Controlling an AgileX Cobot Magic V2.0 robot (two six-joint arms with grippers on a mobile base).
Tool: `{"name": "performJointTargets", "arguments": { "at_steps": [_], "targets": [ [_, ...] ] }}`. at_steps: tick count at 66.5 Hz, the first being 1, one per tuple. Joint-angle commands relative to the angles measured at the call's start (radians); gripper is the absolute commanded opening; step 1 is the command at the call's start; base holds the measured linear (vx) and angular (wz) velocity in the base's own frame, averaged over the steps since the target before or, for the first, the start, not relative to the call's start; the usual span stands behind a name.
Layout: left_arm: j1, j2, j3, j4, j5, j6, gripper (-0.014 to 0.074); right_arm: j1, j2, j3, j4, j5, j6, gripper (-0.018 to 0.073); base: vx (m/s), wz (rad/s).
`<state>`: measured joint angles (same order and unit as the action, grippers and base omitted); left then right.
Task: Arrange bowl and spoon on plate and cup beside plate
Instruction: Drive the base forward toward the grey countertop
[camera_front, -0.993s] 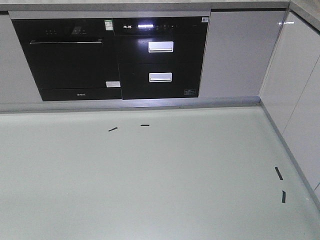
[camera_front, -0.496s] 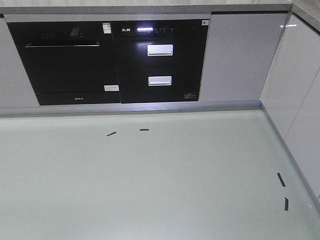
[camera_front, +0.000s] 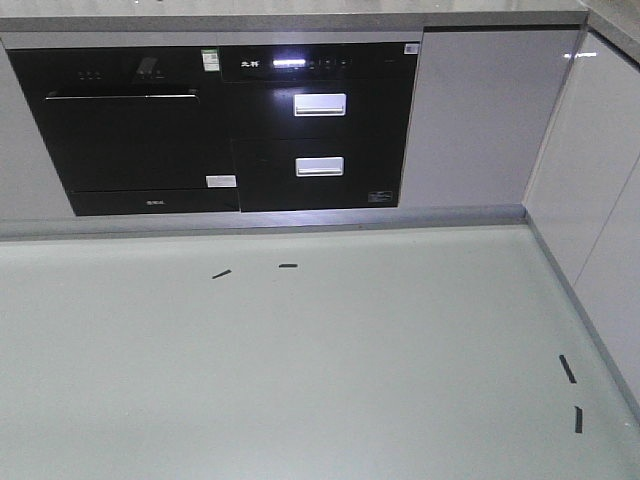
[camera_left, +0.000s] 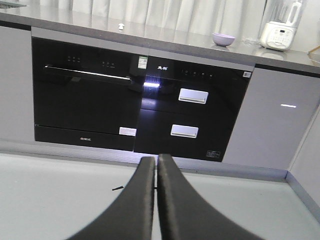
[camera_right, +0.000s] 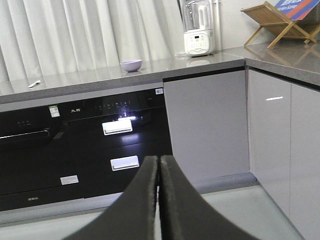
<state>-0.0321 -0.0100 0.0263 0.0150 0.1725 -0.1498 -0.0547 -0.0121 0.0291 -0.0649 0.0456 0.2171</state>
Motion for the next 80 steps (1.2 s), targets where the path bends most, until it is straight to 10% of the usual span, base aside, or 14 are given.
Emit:
{"name": "performJointTargets", "arguments": {
  "at_steps": [1, 80],
  "targets": [
    [0.000, -0.015, 0.026, -0.001, -0.071, -0.009, -0.0007, -0.006, -0.009, 0.008, -0.009, -0.071, -0.007, -0.0004, 0.03, 0.11],
    [0.000, -0.015, 0.026, -0.001, -0.071, -0.009, -0.0007, -0.006, -0.009, 0.008, -0.009, -0.072, -0.007, -0.0004, 0.03, 0.06]
  ]
}}
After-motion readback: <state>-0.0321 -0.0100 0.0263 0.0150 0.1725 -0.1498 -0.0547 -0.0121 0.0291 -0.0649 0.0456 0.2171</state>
